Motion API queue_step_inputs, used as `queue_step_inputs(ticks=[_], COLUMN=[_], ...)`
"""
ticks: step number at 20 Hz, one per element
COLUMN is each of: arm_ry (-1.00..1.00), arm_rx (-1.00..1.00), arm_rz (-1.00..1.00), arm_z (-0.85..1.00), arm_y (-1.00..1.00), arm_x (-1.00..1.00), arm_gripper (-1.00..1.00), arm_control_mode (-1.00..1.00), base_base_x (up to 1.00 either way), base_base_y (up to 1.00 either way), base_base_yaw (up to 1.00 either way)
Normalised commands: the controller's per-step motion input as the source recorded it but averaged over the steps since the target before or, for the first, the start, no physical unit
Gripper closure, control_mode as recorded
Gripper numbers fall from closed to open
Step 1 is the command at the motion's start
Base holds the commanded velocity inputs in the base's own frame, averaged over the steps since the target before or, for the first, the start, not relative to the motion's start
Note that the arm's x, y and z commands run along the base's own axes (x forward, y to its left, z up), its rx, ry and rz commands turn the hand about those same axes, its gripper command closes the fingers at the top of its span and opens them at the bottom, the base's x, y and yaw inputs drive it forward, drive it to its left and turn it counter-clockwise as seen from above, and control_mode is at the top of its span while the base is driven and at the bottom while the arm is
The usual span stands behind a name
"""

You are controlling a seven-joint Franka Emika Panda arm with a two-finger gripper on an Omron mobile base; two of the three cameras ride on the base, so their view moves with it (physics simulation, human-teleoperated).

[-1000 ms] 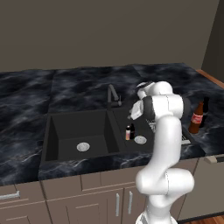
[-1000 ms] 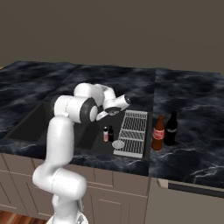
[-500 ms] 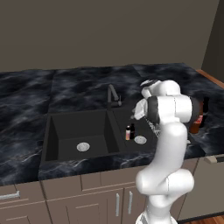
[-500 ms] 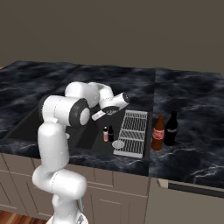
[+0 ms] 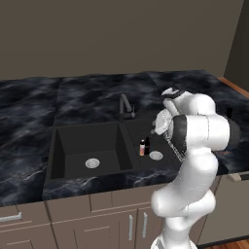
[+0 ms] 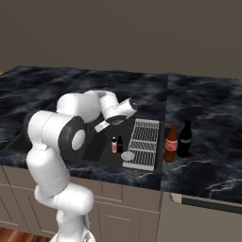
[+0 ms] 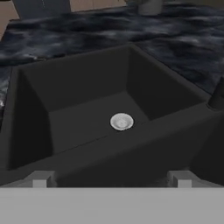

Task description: Place the large bottle from the dining counter next to the other large bottle outside the sink, and place the small bottle from the dining counter next to the other small bottle inside the sink.

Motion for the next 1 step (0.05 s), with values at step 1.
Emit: queue_step_inputs(ticks=[1], arm_ry=[0.0], arm_rx=[-0.13], arm_rz=[0.0], arm_z=[0.25], arm_y=[0.0], arm_x=[-0.51], arm_gripper=[-1.0], arm_control_mode=[-1.0], base_base_x=[0.0], base_base_y=[0.0], base_base_yaw=[0.0])
